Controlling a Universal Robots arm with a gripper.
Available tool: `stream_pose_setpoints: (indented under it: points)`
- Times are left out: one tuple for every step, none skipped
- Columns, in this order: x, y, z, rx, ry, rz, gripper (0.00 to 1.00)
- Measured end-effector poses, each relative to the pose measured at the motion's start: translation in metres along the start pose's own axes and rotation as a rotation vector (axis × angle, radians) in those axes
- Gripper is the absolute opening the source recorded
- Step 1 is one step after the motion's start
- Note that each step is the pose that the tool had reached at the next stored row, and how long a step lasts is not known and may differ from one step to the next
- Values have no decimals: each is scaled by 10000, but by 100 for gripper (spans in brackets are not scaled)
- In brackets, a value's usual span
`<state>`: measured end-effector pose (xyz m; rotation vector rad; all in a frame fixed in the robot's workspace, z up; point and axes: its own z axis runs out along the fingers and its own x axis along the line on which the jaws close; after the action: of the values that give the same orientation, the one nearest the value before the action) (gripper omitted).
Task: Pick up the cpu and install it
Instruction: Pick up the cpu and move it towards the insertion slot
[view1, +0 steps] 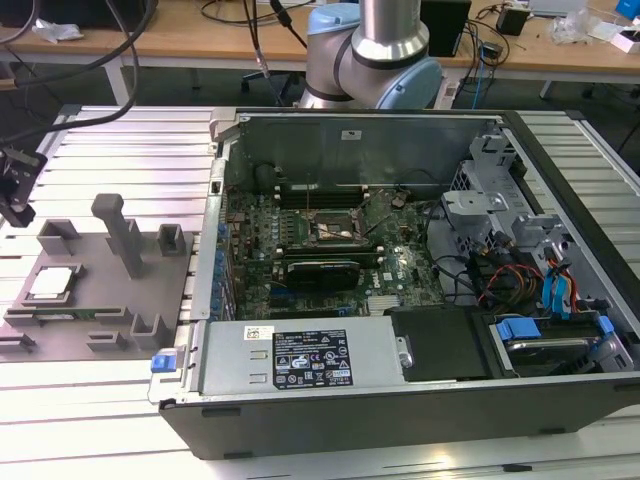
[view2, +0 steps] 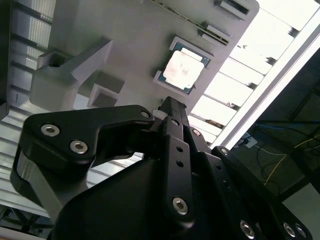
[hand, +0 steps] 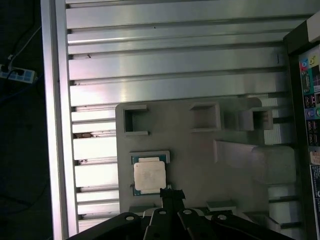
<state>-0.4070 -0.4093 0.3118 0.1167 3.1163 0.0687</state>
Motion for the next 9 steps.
stream_pose_setpoints:
  points:
    - [1, 0, 3, 0, 0, 1, 11]
    - [1, 0, 4, 1, 1, 0, 11]
    - [1, 0, 7, 1, 1, 0, 11]
    - [2, 0, 12, 1, 1, 0, 11]
    - [4, -1, 19, 0, 0, 0, 11]
    - [5, -1, 23, 1, 1, 0, 11]
    - [7, -1, 28, 1, 0, 1, 11]
    - [8, -2, 32, 1, 1, 1, 11]
    - [10, -2, 37, 1, 0, 0, 11]
